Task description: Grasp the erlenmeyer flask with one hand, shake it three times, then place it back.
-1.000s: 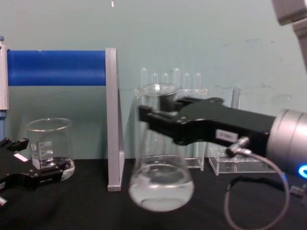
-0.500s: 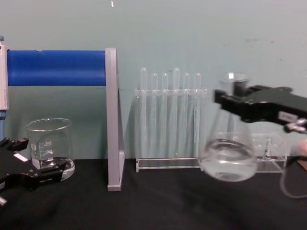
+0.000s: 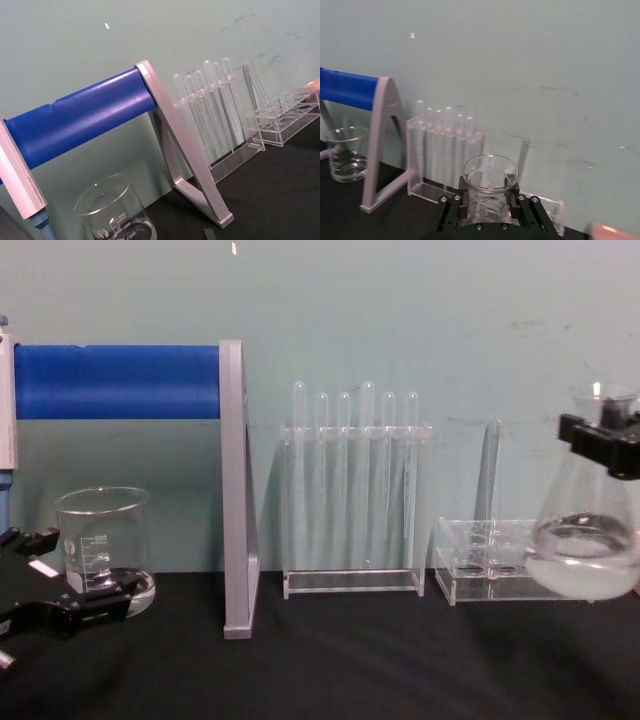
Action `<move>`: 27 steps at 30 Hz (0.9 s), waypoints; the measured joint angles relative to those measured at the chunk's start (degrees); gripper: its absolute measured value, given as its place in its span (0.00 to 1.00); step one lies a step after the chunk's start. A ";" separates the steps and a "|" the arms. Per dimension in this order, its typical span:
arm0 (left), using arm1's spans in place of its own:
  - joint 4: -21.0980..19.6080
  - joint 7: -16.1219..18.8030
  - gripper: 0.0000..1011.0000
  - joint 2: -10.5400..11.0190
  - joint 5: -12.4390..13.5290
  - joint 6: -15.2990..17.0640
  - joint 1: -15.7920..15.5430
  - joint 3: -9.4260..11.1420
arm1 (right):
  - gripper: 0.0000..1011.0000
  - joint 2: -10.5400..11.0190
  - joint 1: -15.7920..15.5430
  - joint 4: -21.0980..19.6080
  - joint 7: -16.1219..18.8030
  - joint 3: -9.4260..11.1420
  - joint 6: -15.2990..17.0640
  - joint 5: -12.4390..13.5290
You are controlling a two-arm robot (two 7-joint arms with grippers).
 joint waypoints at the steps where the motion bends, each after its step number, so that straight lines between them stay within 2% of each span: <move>1: 0.00 0.00 0.99 0.00 0.00 0.00 0.00 0.00 | 0.44 -0.02 -0.23 -0.13 -0.16 0.63 0.01 -0.13; 6: 0.00 0.00 0.99 0.00 0.00 0.00 0.00 0.00 | 0.44 -0.19 -0.66 -0.42 -0.16 1.64 0.07 -0.41; 12: 0.00 0.00 0.99 0.00 0.00 0.00 0.00 0.00 | 0.44 -0.75 -0.71 -0.76 0.77 1.43 0.17 -0.61; 17: 0.00 0.00 0.99 0.00 0.00 0.00 0.00 0.00 | 0.44 -1.24 -0.51 -1.07 2.16 0.01 0.34 -0.65; 27: 0.00 0.00 0.99 0.00 0.00 0.00 0.00 0.00 | 0.44 -1.90 0.30 -2.41 6.94 -6.19 0.55 -0.36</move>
